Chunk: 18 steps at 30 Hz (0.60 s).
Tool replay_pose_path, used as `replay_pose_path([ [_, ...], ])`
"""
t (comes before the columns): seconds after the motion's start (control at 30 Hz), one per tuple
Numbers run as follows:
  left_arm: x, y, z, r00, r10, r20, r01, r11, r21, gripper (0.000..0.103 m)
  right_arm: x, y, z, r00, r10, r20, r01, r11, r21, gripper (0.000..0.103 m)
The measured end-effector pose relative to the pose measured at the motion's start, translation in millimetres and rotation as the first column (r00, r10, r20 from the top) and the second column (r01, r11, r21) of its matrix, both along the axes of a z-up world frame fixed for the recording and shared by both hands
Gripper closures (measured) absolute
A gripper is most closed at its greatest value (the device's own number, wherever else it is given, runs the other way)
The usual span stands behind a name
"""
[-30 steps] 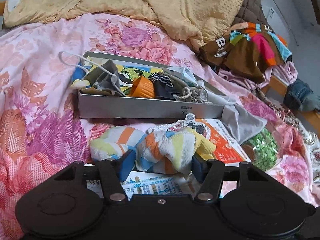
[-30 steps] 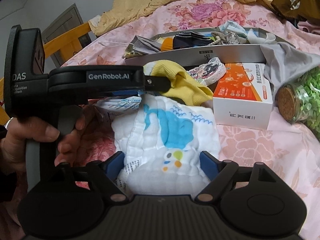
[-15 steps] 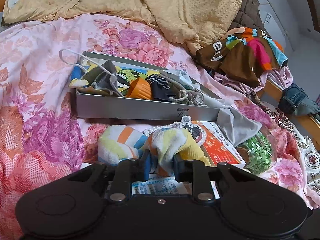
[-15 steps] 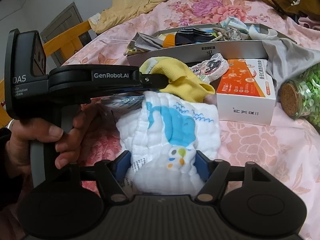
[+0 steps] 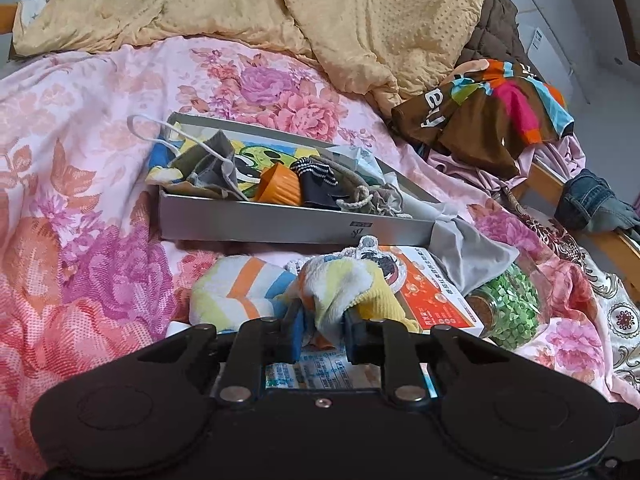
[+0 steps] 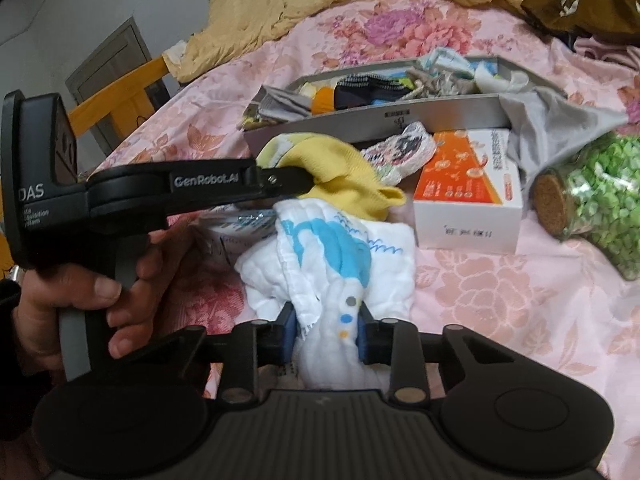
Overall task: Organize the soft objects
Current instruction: 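Close the right tool on the muslin cloth while the left tool closes on the striped sock, then lift the muslin cloth and striped sock and carry both over the tray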
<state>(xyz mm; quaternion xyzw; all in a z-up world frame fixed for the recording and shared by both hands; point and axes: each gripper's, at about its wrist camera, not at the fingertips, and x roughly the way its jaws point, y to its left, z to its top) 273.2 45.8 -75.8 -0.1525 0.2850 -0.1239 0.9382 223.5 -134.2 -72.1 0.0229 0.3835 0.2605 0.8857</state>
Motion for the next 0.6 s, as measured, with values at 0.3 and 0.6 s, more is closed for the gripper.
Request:
replay_pose_path([
  [0.3, -16.7, 4.6, 12.9, 0.999, 0.038, 0.018, -0.038, 0.999, -0.008, 0.084, -8.8, -1.0, 8.5, 0.994, -0.021, 0.108, 0.025, 0.999, -0.040, 0.078],
  [0.6, -33.1, 5.2, 26.2, 0.997, 0.062, 0.047, -0.062, 0.998, -0.010, 0.085, -16.5, -3.5, 14.3, 0.975, -0.041, 0.217, 0.058, 0.996, -0.071, 0.079],
])
